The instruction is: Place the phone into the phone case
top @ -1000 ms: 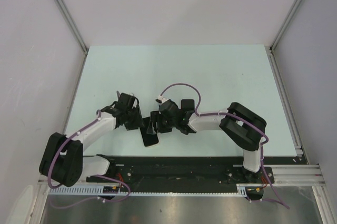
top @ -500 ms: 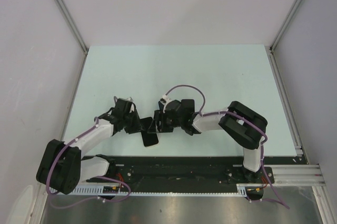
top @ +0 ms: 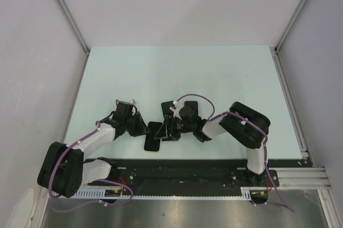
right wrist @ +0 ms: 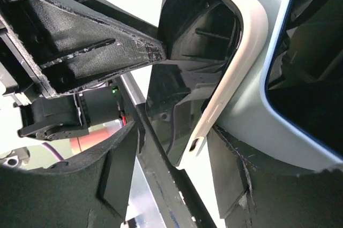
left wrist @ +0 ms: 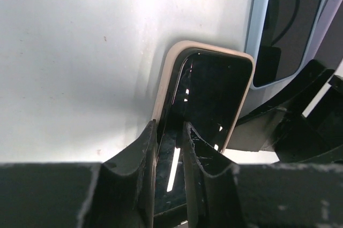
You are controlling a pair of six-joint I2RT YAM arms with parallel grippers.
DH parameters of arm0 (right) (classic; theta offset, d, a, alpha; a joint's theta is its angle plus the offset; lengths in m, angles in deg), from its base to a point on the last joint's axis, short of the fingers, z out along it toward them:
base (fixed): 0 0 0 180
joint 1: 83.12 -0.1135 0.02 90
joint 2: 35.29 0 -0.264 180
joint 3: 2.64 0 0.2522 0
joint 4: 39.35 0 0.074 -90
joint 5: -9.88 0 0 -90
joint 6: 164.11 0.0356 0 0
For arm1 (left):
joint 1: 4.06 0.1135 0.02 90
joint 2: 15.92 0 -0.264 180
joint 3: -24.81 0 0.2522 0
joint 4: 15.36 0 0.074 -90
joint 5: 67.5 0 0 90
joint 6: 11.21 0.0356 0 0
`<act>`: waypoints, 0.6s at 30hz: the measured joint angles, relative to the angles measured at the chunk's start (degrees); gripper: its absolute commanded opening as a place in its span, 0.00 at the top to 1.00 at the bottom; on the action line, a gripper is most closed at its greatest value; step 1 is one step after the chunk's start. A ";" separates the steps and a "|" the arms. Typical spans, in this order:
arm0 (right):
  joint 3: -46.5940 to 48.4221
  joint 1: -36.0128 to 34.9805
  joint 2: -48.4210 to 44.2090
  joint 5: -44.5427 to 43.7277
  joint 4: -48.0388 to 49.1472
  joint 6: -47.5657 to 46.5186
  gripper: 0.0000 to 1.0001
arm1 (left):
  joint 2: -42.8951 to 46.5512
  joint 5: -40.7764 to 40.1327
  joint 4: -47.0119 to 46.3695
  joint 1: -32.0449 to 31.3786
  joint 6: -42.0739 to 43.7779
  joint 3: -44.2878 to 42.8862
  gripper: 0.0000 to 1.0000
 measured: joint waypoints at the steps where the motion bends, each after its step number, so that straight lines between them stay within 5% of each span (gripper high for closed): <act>1: -0.50 0.00 0.02 0.52 0.57 0.68 0.43 | 0.02 0.48 -0.44 0.00 -0.28 0.26 0.88; 11: -3.34 0.37 0.63 1.16 5.05 4.83 0.53 | 0.57 7.48 0.09 -0.87 -2.99 1.49 0.88; 18: -5.27 0.87 0.57 1.40 7.02 5.18 0.83 | 1.49 8.07 2.75 -0.85 -2.54 1.25 0.81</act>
